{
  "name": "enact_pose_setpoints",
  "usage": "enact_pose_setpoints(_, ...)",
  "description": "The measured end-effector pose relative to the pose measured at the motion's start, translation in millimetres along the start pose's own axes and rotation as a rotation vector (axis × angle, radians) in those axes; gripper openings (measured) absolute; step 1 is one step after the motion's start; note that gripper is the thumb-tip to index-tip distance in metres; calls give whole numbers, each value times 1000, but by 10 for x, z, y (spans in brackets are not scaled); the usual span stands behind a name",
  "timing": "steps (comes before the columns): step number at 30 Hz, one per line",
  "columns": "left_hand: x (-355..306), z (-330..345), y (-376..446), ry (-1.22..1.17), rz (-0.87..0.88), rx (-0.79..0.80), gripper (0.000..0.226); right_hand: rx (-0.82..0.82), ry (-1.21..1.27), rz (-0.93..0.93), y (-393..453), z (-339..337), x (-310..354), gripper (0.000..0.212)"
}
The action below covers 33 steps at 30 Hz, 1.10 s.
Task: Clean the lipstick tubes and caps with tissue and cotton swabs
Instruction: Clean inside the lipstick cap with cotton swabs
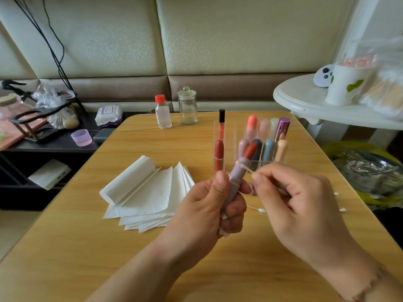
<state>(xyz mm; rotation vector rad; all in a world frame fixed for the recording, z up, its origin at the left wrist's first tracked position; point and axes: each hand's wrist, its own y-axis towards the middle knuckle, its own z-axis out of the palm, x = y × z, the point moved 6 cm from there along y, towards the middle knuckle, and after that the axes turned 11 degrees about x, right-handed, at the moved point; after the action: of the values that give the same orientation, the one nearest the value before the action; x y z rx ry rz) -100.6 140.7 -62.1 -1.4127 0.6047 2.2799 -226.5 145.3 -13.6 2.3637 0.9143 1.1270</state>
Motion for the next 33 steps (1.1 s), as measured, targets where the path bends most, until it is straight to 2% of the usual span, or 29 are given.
enact_pose_setpoints(2, -10, 4, 4, 34, 10, 24, 48, 0, 3, -7, 2, -13, -1, 26)
enact_pose_setpoints(7, -34, 13, 12, 130, 10, 2, 22, -28, -19, -1, 8, -54, -28, 28)
enact_pose_setpoints(10, -47, 11, 10, 147, 19, -10, 27, -1, -33, -5, 0, -24, -29, 30)
enact_pose_setpoints(15, -37, 16, 0, 226, 14, -25, 48, -35, -25, 11, 4, -63, -49, 29)
enact_pose_setpoints(24, 27, 59, -18, 156, -58, 70, 46, 32, 1, -51, 42, -55, 17, 26)
enact_pose_setpoints(27, 40, 114, -15, 49, -89, 152, 43, 60, 39, -78, 21, -74, 9, 29)
enact_pose_setpoints(31, 48, 141, -1, -96, -89, 222, 40, -2, 49, -62, 20, -133, -12, 27)
enact_pose_setpoints(33, 44, 129, -1, -130, -86, 233, 40, 48, 28, -103, 20, -93, 27, 25)
